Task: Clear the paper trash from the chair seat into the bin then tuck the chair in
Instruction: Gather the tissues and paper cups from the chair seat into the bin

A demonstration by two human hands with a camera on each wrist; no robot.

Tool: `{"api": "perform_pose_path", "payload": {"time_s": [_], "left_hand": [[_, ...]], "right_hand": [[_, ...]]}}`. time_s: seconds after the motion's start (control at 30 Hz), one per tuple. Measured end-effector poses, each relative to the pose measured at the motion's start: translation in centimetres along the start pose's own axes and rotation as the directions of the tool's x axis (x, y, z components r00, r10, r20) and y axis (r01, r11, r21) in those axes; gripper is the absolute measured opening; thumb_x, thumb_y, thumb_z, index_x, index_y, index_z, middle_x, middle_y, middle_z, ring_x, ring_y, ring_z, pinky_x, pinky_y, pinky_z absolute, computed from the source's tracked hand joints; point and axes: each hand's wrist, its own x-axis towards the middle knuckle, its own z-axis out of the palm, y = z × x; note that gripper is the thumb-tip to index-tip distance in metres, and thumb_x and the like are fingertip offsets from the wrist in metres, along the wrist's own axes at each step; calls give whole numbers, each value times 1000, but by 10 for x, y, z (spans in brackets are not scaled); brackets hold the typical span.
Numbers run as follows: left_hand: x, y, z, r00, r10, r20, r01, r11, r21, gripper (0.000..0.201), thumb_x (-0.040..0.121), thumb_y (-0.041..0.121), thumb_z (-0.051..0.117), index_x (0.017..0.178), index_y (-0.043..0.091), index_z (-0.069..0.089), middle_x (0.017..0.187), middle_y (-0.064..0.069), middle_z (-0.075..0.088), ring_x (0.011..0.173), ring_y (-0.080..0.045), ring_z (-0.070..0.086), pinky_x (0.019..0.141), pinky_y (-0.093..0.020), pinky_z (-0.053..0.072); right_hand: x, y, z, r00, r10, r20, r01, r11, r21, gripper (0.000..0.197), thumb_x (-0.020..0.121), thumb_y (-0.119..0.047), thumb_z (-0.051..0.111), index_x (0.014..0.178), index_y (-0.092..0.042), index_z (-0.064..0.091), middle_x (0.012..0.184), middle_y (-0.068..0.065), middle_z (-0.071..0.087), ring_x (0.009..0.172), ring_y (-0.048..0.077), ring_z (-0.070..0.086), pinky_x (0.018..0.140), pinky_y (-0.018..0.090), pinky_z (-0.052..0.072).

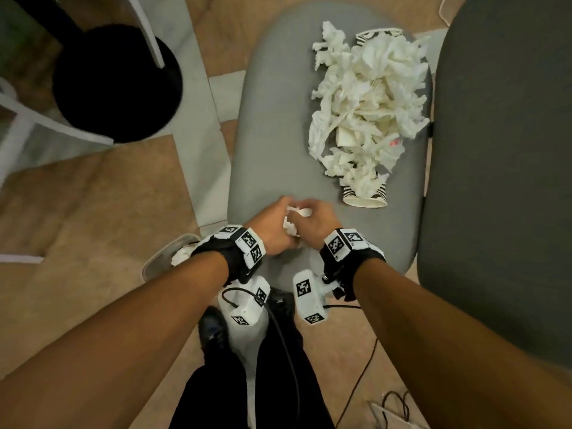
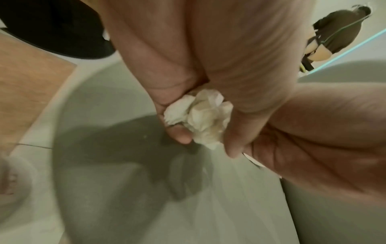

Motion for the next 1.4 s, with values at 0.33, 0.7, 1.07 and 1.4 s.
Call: {"api": "perform_pose_path", "payload": {"time_s": [0.33, 0.7, 1.07, 1.4], "left_hand": [[-119, -149, -84, 888, -217, -405, 194, 976, -99, 25, 81, 18, 67, 101, 27, 53, 86, 0, 69, 79, -24, 66, 67, -35, 52], [-163, -283, -44, 845, -424, -324, 390, 905, -169, 38, 75, 30, 67, 109, 28, 51, 107, -4, 65, 89, -29, 64, 78, -36, 54], [-125, -318, -35, 873, -463, -155, 435, 882, -182, 68, 83, 31, 74, 143, 19, 46, 144, 2, 52, 128, -19, 52, 101, -17, 36], [-111, -224, -112, 864, -415, -285, 437, 899, 15, 19, 81, 25, 55, 93, 13, 64, 92, -11, 71, 91, -32, 67, 83, -41, 55]], "right_hand": [[-44, -84, 151, 928, -126, 351, 170, 981, -98, 39, 95, -23, 42, 130, -20, 58, 131, 4, 59, 115, 26, 58, 98, 30, 43], [-32, -55, 284, 881, -144, 451, 373, 799, -472, 30, 96, -16, 53, 123, -14, 67, 133, 6, 61, 120, 25, 58, 95, 25, 42], [16, -18, 274, 912, 82, 403, 170, 817, -551, 45, 90, -19, 52, 135, -16, 50, 132, 12, 59, 118, 34, 57, 99, 38, 48], [-6, -70, 155, 926, 4, 377, -32, 997, 68, 10, 90, -5, 60, 93, -14, 63, 81, 5, 67, 64, 15, 65, 56, 22, 47]]}}
